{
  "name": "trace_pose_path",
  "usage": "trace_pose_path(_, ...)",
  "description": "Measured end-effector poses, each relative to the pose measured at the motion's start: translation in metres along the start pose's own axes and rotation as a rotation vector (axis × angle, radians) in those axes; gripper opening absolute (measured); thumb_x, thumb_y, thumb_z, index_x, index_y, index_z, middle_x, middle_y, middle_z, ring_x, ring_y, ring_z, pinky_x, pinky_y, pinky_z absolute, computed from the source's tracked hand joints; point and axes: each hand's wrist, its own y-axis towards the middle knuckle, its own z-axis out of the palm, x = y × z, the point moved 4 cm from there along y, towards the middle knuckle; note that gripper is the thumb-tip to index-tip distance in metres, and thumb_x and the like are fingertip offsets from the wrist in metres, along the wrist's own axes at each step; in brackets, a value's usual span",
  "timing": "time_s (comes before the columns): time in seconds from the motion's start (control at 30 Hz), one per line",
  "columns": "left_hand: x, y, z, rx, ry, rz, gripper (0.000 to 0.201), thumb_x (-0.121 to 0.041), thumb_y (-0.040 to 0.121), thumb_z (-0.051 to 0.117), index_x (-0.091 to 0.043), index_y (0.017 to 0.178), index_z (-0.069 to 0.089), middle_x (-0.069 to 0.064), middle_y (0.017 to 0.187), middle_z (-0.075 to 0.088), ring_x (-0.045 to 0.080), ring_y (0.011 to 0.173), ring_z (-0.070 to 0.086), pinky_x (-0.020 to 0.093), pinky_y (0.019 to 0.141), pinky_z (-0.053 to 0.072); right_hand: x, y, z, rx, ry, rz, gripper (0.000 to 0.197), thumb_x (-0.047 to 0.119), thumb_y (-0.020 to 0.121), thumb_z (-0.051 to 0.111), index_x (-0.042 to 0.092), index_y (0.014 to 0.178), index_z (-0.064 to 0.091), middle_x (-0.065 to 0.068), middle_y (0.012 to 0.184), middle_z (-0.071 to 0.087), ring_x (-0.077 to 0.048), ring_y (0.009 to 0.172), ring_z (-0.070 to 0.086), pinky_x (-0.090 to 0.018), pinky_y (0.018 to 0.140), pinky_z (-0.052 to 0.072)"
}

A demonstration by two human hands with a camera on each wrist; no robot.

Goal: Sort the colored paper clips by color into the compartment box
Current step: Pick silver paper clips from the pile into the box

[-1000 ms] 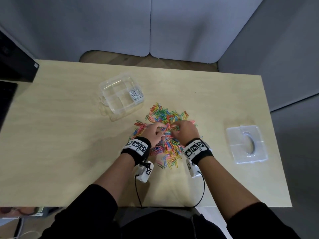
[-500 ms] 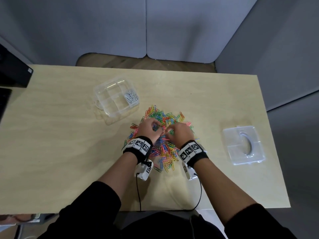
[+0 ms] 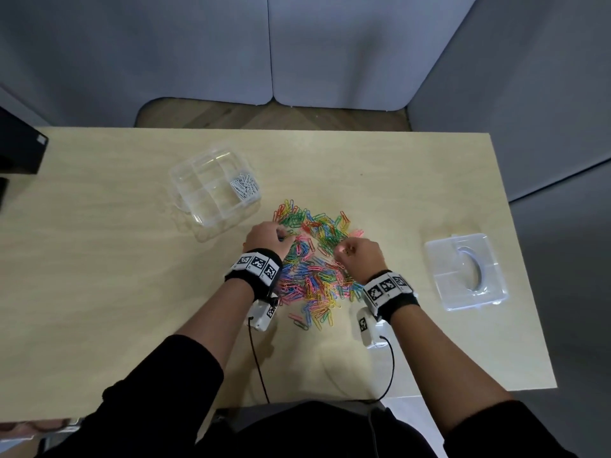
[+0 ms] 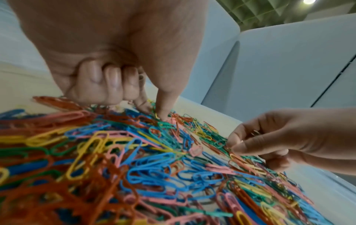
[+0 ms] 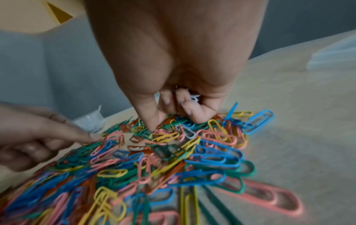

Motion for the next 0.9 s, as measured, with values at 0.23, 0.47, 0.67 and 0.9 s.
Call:
trace_pose_path(0.23,0.011,-0.002,-0.009,0.087,0.169,-0.122,0.043,-0.048,0.091,0.056,-0.009,0.079,0.069,0.006,0.076,0.070,0.027,0.073,0.066,0.030,0.067,0.055,0.022,-0.003,0.004,0.060,-0.084,-0.098,0.006,0.031,0.083,0.074,0.025,0.084,0.075,0.015,0.073,0.062,-0.007,0.063,0.058,-0.021,0.061,0.045)
trace_pose_path(0.47,-0.003,-0.005,-0.012,-0.056,0.023,0.137,0.012,-0.029,0.083,0.073,-0.024,0.094,0.072,-0.006,0.098,0.071,0.015,0.086,0.067,0.032,0.078,0.057,0.024,0.000,0.013,0.109,-0.089,-0.113,0.007,0.024,0.087,0.068,0.023,0.082,0.073,0.007,0.078,0.068,-0.011,0.067,0.061,-0.026,0.063,0.049)
trace_pose_path(0.67,-0.047,-0.001,0.009,0.091,0.117,0.422,0.035,-0.029,0.089,0.067,-0.027,0.124,0.065,0.003,0.122,0.065,0.023,0.113,0.059,0.036,0.099,0.047,-0.010,-0.004,-0.002,0.192,0.645,0.163,0.006,0.010,0.093,0.064,0.006,0.093,0.068,-0.002,0.079,0.069,-0.015,0.067,0.059,-0.021,0.062,0.046)
trace_pose_path(0.9,-0.050,-0.012,0.016,0.070,0.336,0.420,0.031,-0.021,0.095,0.057,-0.026,0.124,0.064,0.000,0.116,0.062,0.023,0.108,0.060,0.036,0.088,0.053,-0.037,-0.011,-0.003,0.209,1.214,0.384,0.033,-0.011,0.096,0.042,-0.004,0.123,0.060,-0.009,0.079,0.058,-0.014,0.062,0.052,-0.020,0.053,0.044)
